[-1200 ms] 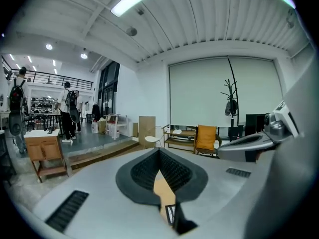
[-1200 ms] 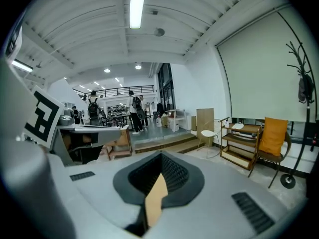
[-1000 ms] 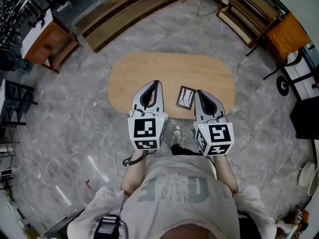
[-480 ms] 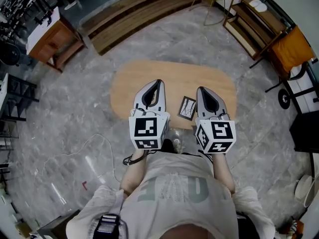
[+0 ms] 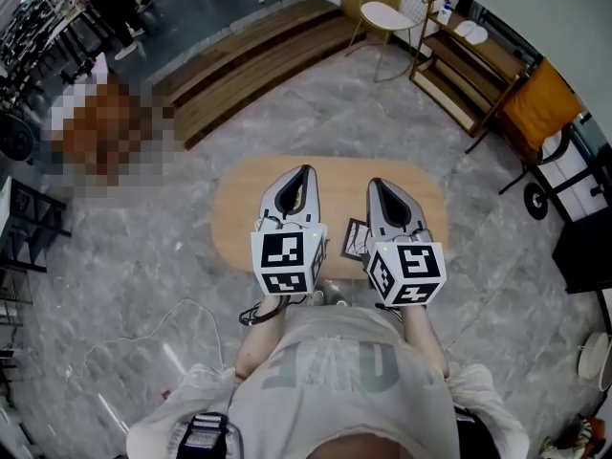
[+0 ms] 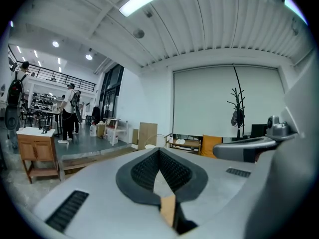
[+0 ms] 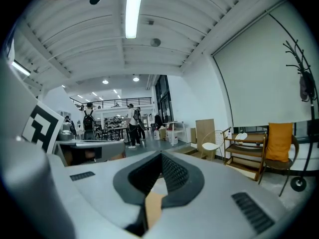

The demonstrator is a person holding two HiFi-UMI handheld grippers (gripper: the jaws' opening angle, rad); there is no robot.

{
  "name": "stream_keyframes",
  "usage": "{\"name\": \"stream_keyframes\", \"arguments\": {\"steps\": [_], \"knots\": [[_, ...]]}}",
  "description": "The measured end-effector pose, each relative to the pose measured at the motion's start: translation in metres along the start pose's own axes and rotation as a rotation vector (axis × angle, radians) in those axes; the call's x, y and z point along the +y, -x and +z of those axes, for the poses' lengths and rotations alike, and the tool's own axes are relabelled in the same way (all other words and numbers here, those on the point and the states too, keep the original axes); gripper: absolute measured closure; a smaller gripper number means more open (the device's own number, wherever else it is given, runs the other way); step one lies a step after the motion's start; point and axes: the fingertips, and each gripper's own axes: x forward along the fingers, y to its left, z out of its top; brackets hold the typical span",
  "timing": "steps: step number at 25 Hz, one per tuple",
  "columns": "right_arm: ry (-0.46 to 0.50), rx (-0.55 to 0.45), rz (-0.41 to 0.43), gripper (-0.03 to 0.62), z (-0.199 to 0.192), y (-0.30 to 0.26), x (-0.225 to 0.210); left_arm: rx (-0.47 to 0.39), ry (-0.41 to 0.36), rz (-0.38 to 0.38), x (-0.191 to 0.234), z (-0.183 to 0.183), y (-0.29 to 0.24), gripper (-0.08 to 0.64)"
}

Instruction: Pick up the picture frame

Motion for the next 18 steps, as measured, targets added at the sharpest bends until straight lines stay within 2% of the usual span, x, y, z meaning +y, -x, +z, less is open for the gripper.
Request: {"name": "stream_keyframes", "arguments": {"steps": [5,15,18], "knots": [[-0.003,-0.020,-0.022,0.589,0.009,-0.014,-0.002,-0.030,-0.015,-0.012,0.012,0.014,-0.009,0.551],[0.047,-0.031,-0.010,0.589,0.018,-0.031,0.009,-0.034,-0.018,0.000,0.035,0.019,-0.010,0.551],[0.028,-0.038,-0.022,0.589,0.022,-0.035,0.008,-0.030,-0.015,0.006,0.040,0.019,-0.009,0.551]]}}
